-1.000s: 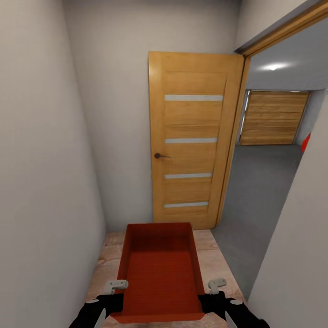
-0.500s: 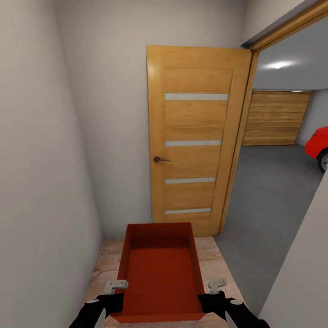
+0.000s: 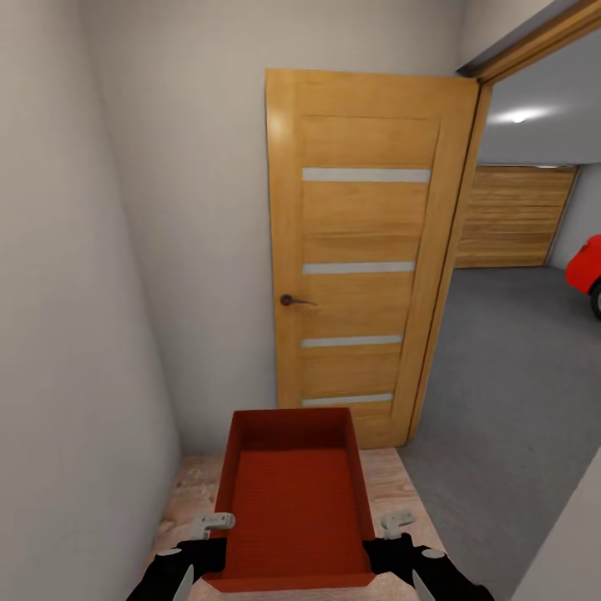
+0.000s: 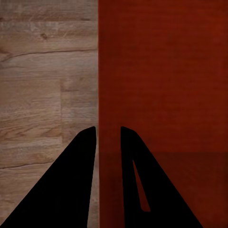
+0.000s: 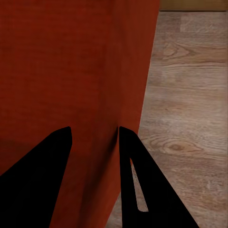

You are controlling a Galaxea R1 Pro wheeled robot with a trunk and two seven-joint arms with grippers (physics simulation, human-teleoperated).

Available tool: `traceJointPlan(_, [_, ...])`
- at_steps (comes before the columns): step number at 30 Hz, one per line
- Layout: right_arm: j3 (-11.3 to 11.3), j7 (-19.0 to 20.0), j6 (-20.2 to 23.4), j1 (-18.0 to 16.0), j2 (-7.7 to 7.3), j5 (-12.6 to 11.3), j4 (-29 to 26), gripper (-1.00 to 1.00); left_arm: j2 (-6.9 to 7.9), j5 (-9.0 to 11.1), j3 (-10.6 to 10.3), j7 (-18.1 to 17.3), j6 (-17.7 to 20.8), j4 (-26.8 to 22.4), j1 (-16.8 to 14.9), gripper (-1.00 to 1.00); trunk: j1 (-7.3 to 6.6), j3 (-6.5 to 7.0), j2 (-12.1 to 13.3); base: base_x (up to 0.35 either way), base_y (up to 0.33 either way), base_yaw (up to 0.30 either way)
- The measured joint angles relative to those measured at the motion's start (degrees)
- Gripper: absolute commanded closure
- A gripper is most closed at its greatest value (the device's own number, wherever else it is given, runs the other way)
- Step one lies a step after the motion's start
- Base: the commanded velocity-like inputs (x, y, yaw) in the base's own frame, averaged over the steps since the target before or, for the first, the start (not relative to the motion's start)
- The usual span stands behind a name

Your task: Move the two storage containers from the living room to the garage. In the garage, place one container on the floor and stack the other container on top of it (either order is fine).

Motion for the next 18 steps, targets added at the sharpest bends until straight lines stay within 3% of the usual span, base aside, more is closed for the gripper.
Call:
traceJointPlan(8, [0.0, 0.0, 0.0, 0.0, 0.0, 0.0, 0.0, 1.0, -0.01, 0.0, 0.0, 0.0, 0.0, 0.0, 0.0, 1.0, 0.02, 0.0, 0.0, 0.222, 0.111, -0.027])
traceJointPlan(18, [0.0, -0.1, -1.2, 0.0, 0.0, -0.1, 0.0, 1.0, 0.02, -0.1, 0.0, -0.1, -1.2, 0.0, 0.0, 1.0, 0.03, 0.0, 0.0, 0.011, 0.007, -0.27])
